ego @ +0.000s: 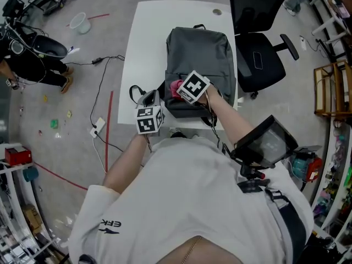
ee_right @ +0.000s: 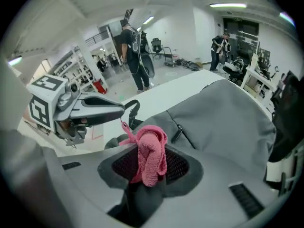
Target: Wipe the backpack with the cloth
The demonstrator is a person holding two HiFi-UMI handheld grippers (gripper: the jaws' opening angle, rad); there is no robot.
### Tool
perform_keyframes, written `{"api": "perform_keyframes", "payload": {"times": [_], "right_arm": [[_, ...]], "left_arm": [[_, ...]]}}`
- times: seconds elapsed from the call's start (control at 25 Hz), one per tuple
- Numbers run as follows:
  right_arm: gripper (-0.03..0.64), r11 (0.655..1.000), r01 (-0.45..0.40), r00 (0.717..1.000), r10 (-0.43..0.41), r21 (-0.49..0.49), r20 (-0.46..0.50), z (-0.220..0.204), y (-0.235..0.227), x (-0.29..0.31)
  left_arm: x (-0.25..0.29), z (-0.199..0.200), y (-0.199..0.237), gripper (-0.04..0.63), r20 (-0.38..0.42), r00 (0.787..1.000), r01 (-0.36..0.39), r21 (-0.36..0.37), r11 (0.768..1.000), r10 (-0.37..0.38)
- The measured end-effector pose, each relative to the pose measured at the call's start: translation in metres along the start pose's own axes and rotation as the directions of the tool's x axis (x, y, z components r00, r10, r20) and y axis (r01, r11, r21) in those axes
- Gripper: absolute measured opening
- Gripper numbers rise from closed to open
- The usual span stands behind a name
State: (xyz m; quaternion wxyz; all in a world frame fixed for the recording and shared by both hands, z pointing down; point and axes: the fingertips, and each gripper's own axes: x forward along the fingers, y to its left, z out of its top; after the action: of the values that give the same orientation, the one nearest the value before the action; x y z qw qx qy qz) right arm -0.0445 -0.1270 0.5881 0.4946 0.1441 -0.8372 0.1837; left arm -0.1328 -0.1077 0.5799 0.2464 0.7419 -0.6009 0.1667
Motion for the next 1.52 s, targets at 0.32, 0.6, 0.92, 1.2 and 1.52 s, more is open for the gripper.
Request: {"api": "perform_keyframes", "payload": {"times": [0.32,0.6,0.92,1.2,1.52], "right_arm": [[0.129,0.996,0.077,0.993,-0.080,-0.042,-0.088,-0.034,-0.024,-0.012],[0.129,0.990,0.130,0.989,-0.126,0.055,-0.072,-0.064,-0.047,-0.039],[0.129,0.963,0.238,0.970,-0.230,0.126,-0.075,-0.098,-0.079,-0.077],[0.129,0.932,0.288,0.957,-0.290,0.220,-0.025,-0.116,-0.106,-0.102],[0.129,0.915,0.318,0.940,-0.338,0.250,0.042,-0.119,-0.104,-0.111]], "left_arm": [[0.003,0.001,-0.012,0.003,-0.005,1.000,0.028,0.028,0.999,-0.028],[0.004,0.000,-0.024,0.003,-0.008,0.999,0.054,0.046,0.997,-0.054],[0.004,-0.001,-0.032,0.003,-0.015,0.998,0.067,0.057,0.996,-0.066],[0.017,-0.007,-0.034,0.003,-0.027,0.997,0.071,0.064,0.995,-0.069],[0.013,-0.006,-0.046,0.003,-0.019,0.998,0.067,0.072,0.995,-0.066]]}}
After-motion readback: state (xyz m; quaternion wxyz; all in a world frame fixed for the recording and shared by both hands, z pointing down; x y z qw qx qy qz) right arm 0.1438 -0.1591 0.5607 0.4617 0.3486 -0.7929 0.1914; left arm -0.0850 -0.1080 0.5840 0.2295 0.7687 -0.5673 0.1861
